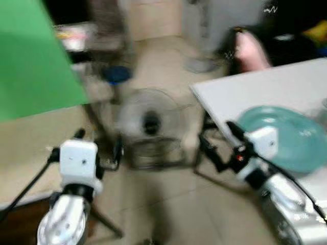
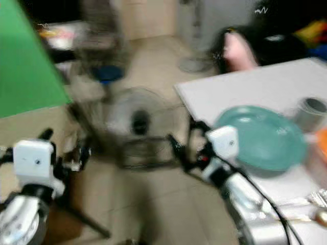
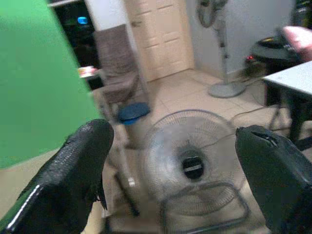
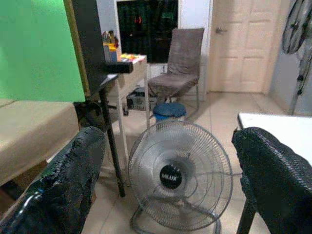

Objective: Setting the table

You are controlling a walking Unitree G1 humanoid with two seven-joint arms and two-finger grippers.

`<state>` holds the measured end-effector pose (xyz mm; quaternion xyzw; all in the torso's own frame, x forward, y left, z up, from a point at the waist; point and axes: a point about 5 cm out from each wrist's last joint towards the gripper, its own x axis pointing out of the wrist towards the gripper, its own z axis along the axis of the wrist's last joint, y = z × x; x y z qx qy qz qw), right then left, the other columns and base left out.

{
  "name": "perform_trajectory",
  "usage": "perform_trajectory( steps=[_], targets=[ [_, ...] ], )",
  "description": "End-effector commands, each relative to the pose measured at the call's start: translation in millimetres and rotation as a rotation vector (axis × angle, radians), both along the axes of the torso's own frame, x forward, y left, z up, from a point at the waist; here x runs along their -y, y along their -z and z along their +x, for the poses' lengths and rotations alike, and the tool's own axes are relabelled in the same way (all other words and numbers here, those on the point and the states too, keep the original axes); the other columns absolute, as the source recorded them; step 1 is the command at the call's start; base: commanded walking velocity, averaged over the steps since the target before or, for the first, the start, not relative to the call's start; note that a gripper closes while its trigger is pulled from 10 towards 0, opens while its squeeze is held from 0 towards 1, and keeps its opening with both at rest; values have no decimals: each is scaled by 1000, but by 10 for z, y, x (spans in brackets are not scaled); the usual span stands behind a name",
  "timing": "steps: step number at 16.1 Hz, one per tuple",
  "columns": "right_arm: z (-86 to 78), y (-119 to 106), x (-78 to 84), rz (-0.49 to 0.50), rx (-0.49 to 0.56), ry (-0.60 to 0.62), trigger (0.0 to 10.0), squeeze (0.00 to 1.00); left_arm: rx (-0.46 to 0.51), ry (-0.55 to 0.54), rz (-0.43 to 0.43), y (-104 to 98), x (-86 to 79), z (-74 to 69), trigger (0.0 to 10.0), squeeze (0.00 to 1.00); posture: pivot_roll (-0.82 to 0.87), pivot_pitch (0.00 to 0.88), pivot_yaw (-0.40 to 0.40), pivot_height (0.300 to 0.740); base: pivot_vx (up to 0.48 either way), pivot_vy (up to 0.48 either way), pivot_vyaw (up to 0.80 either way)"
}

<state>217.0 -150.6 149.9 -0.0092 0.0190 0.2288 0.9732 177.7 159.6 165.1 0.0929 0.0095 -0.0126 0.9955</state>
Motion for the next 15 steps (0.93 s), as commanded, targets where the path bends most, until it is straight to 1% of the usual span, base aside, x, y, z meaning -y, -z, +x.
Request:
perform_trajectory(
  steps=[1, 3, 4, 5, 7, 9, 12, 15],
  targets=[
    [12, -14, -30, 9, 14, -14, 10000, 1000, 17, -19, 20, -39, -38, -8, 10000, 0, -25, 0, 58, 740, 0, 255, 800],
    [22, -8, -16, 8, 16, -14, 10000, 1000, 14, -29, 18, -26, -43, -22, 10000, 0, -24, 0, 46, 740, 0, 324, 800],
    [43, -9, 13, -9, 34, 11, 10000, 1000, 11, -40, 18, -12, -53, -30, 10000, 0, -23, 0, 40, 740, 0, 356, 800],
    [77, 9, 80, 0, 34, 80, 10000, 1000, 14, -51, 37, -10, -86, -19, 10000, 0, -23, 0, 32, 740, 0, 412, 800],
    [91, 56, 140, 26, 13, 137, 10000, 1000, 23, -58, 66, -27, -134, 8, 10000, 0, -20, 0, 30, 740, 0, 412, 800],
    [75, 104, 143, 65, -18, 154, 10000, 1000, 32, -50, 87, -52, -162, 34, 10000, 0, -19, 0, 31, 740, 0, 416, 800],
    [65, 164, 56, 104, -77, 134, 10000, 1000, 43, -48, 116, -83, -230, 83, 10000, 0, -23, 0, 32, 740, 0, 414, 0],
    [85, 184, 40, 102, -95, 119, 10000, 1000, 50, -51, 116, -99, -236, 107, 10000, 0, -22, 0, 29, 740, 0, 419, 0]
  ],
)
